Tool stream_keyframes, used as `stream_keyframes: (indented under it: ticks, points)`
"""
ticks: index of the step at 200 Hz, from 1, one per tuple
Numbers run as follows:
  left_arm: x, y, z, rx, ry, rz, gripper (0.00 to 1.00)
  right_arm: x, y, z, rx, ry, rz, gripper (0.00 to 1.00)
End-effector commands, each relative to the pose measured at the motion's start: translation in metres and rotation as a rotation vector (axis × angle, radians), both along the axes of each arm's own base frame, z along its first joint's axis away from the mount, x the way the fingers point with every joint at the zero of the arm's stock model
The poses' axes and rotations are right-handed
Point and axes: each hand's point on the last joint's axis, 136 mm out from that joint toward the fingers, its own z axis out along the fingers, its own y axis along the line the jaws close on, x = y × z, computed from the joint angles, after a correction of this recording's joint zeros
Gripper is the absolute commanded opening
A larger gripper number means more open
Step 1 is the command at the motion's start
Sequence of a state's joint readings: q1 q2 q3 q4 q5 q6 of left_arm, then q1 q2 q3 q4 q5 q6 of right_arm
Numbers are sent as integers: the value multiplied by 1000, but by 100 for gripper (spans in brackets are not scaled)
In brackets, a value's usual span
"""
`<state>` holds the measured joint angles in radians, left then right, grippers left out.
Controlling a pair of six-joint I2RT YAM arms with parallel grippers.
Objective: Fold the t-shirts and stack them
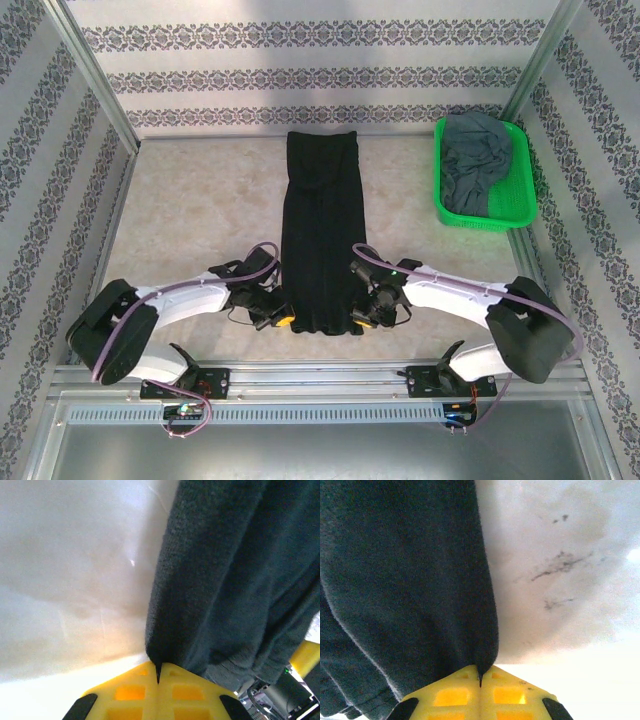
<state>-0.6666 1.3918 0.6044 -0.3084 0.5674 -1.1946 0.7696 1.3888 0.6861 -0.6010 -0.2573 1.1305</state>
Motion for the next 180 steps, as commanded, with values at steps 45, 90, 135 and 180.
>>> stream_keyframes:
  ticks: [45, 90, 135, 180]
  points:
    - [-37, 16, 17, -2, 44, 6, 0, -24, -22, 21, -13, 17, 34, 0]
    - [-10, 4, 33, -34, -48, 53, 0, -7, -17, 40, 29, -4, 10, 0]
    - [47, -7, 82, -72, -242, 141, 0, 39, -22, 71, 73, -96, -93, 0]
    - [135, 17, 114, -147, -373, 338, 0, 119, -17, 96, 145, -176, -167, 0]
